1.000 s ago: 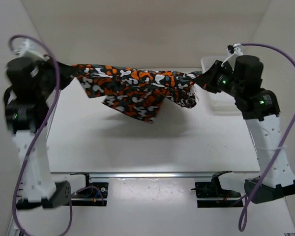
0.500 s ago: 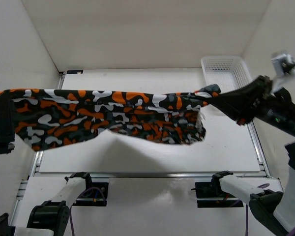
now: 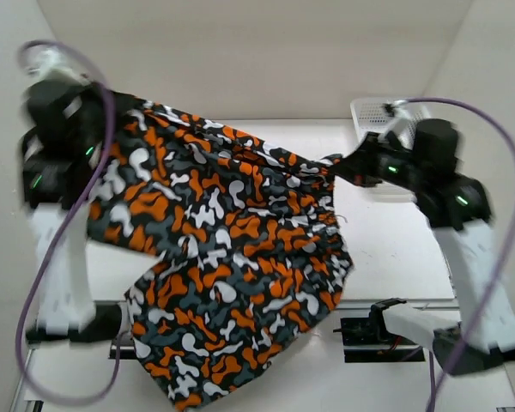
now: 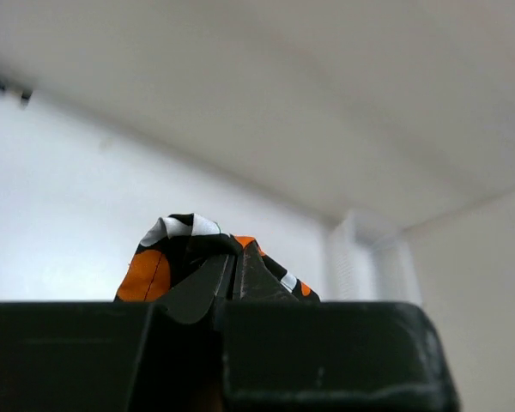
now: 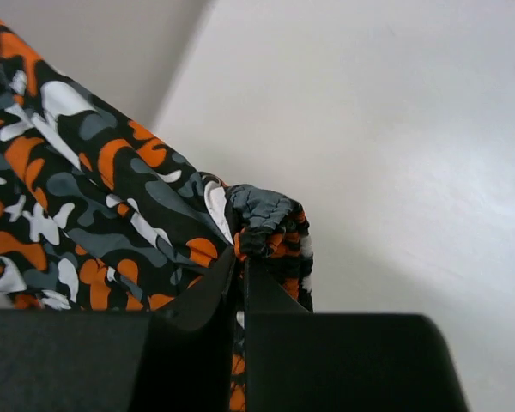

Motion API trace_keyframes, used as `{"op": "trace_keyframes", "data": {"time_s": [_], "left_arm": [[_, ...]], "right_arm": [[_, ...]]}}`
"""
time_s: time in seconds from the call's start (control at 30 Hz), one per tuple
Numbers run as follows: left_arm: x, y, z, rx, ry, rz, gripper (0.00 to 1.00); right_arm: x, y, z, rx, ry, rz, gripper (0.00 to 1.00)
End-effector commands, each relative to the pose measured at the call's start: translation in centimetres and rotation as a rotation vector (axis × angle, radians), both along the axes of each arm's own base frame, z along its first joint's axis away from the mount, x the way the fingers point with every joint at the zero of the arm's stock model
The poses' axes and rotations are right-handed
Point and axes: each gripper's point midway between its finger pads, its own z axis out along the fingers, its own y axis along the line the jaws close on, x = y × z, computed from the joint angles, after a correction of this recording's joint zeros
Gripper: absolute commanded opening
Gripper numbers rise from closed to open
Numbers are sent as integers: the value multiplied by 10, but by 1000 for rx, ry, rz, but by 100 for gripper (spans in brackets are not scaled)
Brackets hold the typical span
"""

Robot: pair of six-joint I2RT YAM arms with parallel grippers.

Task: Fold and stack the shorts
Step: Flatten the shorts out, then fold the shorts

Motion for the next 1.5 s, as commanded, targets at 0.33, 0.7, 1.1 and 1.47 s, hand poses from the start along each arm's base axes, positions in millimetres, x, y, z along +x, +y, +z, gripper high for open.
{"op": "trace_keyframes", "data": {"time_s": [0.33,0.7,1.1,1.47], "left_arm": [[206,36,-225,105,532,140,10],[239,23,-186,107,436,61,10],[40,-66,-248,79,707,-179,10],[-94,-119,-331,-34,892,-281,10]], "right_arm": [[206,-7,-211,-254,373,-247,1],[279,3,-198,-99,399,-222,1],[209,-25,-203,-101,487,-232,1],[149,-79,-255,-230,581,-354,1]]}}
